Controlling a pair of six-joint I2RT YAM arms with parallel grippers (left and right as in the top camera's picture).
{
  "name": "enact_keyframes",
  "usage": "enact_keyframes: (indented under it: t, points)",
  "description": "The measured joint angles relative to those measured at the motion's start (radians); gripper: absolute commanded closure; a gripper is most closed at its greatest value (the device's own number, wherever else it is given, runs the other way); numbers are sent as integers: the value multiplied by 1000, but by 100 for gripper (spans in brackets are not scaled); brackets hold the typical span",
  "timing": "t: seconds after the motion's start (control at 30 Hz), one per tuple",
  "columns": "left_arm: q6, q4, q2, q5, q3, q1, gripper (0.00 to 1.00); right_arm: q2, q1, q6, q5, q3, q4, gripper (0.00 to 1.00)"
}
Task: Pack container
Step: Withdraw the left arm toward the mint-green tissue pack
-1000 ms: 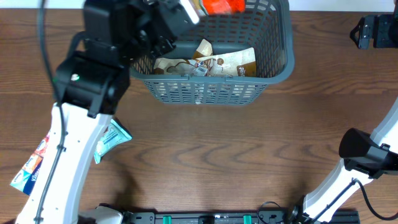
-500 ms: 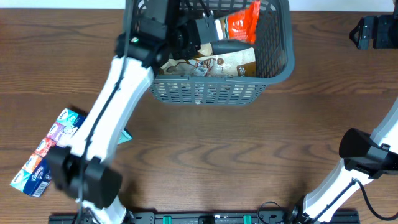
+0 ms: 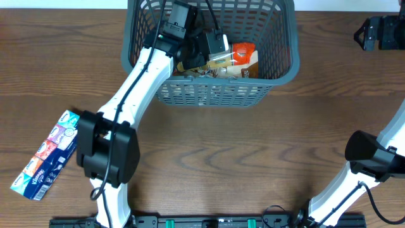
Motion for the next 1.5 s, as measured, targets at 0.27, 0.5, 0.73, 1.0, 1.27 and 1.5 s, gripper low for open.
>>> enact_keyframes:
  t: [0.27,0.5,0.73,1.0,1.27,1.5]
  points:
    - [-112,-1,-201,-79,0,1,38,0,0,-2,-4,0,0,2]
    - [-209,-100,-460,-149,11,19,26,0,0,-2,-8,0,0,2]
    - [-404,-452,-657,-247,26,147,17,0,0,-2,-8,0,0,2]
    - [-546,-856,-687,-265,13,356,17,0,0,-2,-15,0,14,2]
    - [-600,-893,-688,-191,-208,420,16,0,0,-7,-16,0,20,1]
    - [-649,-733,-692,-174,-528,422,1,0,0,-11,-16,0,19,1]
